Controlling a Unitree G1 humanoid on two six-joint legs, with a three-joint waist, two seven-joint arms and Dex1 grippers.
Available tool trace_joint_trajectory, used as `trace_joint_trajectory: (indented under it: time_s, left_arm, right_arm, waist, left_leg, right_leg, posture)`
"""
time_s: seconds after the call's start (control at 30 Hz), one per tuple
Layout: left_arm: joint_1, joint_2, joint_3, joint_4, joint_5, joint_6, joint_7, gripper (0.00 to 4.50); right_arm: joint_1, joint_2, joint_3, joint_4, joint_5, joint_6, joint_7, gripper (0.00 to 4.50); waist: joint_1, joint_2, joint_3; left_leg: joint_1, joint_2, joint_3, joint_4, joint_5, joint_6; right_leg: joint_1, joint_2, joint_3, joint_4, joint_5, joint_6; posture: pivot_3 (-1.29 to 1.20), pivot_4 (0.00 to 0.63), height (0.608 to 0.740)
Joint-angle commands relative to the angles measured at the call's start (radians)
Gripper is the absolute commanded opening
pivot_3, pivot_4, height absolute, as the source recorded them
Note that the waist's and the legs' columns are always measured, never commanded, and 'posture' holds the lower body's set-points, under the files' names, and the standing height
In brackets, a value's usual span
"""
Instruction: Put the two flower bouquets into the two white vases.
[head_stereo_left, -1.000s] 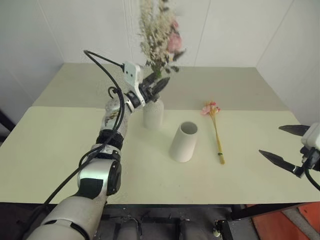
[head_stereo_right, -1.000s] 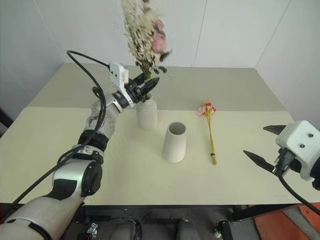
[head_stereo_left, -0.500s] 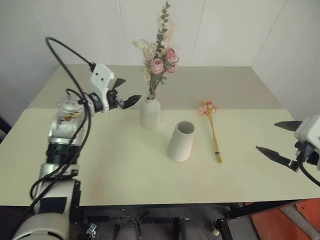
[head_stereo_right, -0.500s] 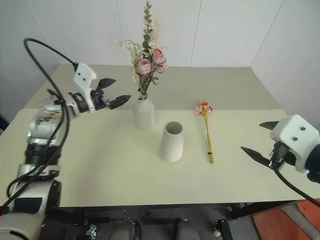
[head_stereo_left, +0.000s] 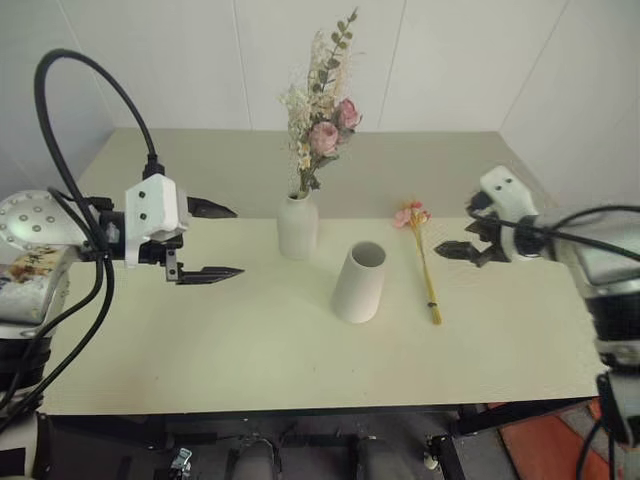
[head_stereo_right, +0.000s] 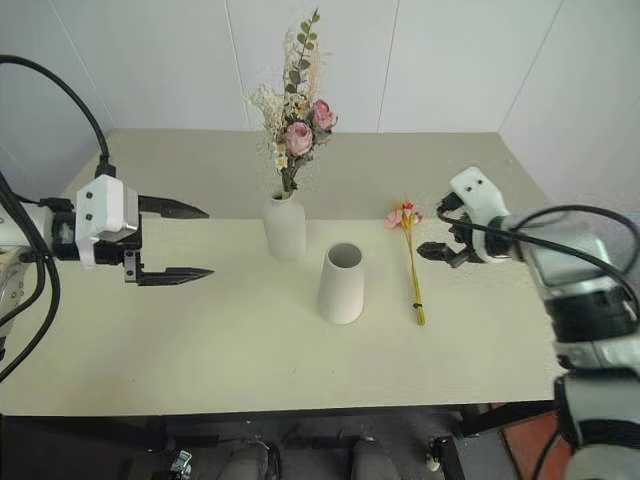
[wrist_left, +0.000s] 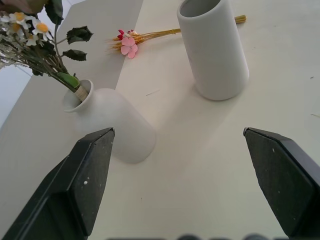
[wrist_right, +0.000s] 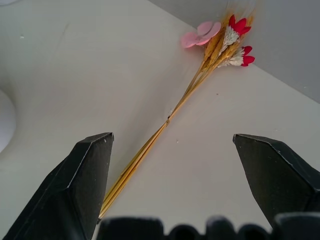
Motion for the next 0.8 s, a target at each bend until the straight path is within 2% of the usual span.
trace_joint_trajectory:
  time_s: [0.03, 0.17, 0.3, 0.4, 0.53, 0.7, 0.8]
  left_arm:
    - [0.009, -0.001, 0.031, -0.039, -0.018, -0.017, 0.024, 4.49]
    - [0.058, 0.007, 0.053, -0.074, -0.026, -0.014, 0.035, 4.49]
    - [0.097, 0.008, 0.068, -0.11, -0.047, -0.005, 0.041, 4.49]
    - [0.103, 0.003, 0.068, -0.12, -0.051, 0.001, 0.054, 4.5]
    - [0.106, 0.0, 0.064, -0.122, -0.053, -0.001, 0.07, 4.5]
    - [0.13, 0.003, 0.066, -0.135, -0.056, -0.004, 0.082, 4.5]
    - [0.132, 0.002, 0.061, -0.135, -0.054, -0.006, 0.088, 4.5]
  right_arm:
    - [-0.083, 0.042, 0.042, 0.206, -0.078, -0.092, 0.004, 4.5]
    - [-0.158, 0.117, 0.071, 0.427, -0.134, -0.183, 0.019, 4.5]
    - [-0.191, 0.166, 0.08, 0.545, -0.174, -0.256, 0.056, 4.5]
    - [-0.22, 0.211, 0.086, 0.616, -0.202, -0.291, 0.07, 3.96]
    - [-0.254, 0.26, 0.069, 0.734, -0.233, -0.338, 0.035, 2.72]
    - [-0.286, 0.289, 0.039, 0.832, -0.26, -0.375, -0.027, 0.89]
    - [-0.297, 0.294, 0.029, 0.849, -0.278, -0.389, -0.056, 0.03]
  waist:
    - [0.001, 0.0, 0.0]
    - [-0.003, 0.0, 0.0]
    - [-0.005, 0.0, 0.0]
    - [-0.008, 0.0, 0.0]
    - [-0.011, 0.001, 0.0]
    - [-0.011, 0.001, 0.0]
    - [-0.011, 0.001, 0.0]
  left_leg:
    - [-0.003, 0.0, 0.0, 0.0, 0.0, 0.0]
    - [-0.006, 0.0, 0.0, 0.0, 0.0, 0.0]
    - [-0.006, 0.0, 0.0, 0.0, 0.0, 0.0]
    - [-0.004, 0.001, -0.001, 0.001, 0.0, 0.0]
    - [0.0, 0.001, -0.001, 0.001, 0.001, 0.001]
    - [0.0, 0.001, -0.001, 0.0, 0.0, 0.001]
    - [0.0, 0.001, -0.001, 0.0, 0.0, 0.001]
  right_leg:
    - [-0.003, 0.0, 0.0, 0.0, 0.0, 0.0]
    - [-0.005, 0.0, 0.0, 0.0, 0.0, 0.0]
    - [-0.005, 0.0, -0.001, 0.001, 0.0, 0.0]
    - [-0.005, 0.001, -0.001, 0.002, 0.001, 0.0]
    - [-0.002, 0.002, 0.0, 0.003, 0.001, -0.001]
    - [-0.002, 0.002, 0.0, 0.003, 0.001, -0.001]
    - [-0.001, 0.002, 0.0, 0.003, 0.001, -0.001]
  posture:
    - [0.0, 0.15, 0.74]
    - [0.0, 0.15, 0.74]
    - [0.0, 0.15, 0.74]
    - [0.0, 0.15, 0.74]
    - [0.0, 0.15, 0.74]
    - [0.0, 0.15, 0.74]
    - [0.0, 0.15, 0.74]
